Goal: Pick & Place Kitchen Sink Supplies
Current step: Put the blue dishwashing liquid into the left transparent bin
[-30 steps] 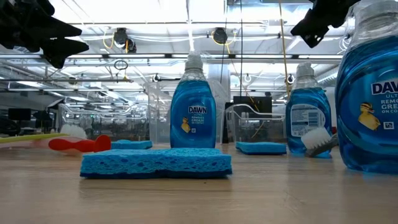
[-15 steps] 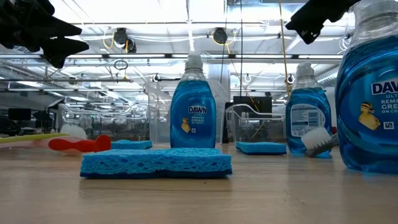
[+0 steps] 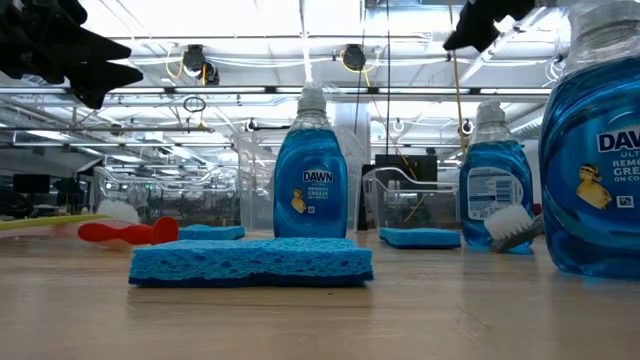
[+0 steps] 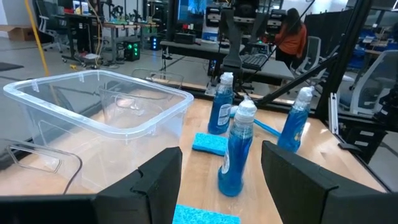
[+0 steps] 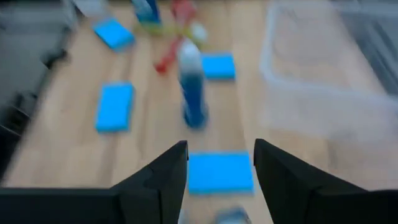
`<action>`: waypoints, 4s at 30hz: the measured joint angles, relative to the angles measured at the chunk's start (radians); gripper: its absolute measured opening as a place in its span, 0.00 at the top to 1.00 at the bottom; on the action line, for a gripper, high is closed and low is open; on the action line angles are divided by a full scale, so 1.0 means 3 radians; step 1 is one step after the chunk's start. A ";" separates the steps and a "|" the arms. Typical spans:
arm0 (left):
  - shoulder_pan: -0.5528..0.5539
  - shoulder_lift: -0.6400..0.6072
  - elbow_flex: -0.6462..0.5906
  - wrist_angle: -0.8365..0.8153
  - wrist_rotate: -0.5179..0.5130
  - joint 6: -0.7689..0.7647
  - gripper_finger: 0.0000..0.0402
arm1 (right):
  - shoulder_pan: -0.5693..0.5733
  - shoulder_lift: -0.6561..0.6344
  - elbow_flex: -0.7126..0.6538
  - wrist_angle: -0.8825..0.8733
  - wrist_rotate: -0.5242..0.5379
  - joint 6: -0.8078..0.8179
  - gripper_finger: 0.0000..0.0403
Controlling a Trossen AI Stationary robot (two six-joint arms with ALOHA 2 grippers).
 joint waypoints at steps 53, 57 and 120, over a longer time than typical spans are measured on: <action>-0.0001 0.0001 0.0000 -0.0265 0.0015 -0.0018 0.44 | -0.0001 0.0642 -0.0266 -0.0495 0.0139 0.0581 0.29; 0.0000 0.0001 0.0000 -0.0265 0.0014 -0.0037 0.44 | -0.0001 0.0642 -0.0266 -0.0492 0.0140 0.0581 0.31; -0.0001 0.0000 0.0000 -0.0267 0.0013 -0.0018 0.44 | -0.0095 -0.0654 0.0271 0.1027 -0.0046 0.0466 0.70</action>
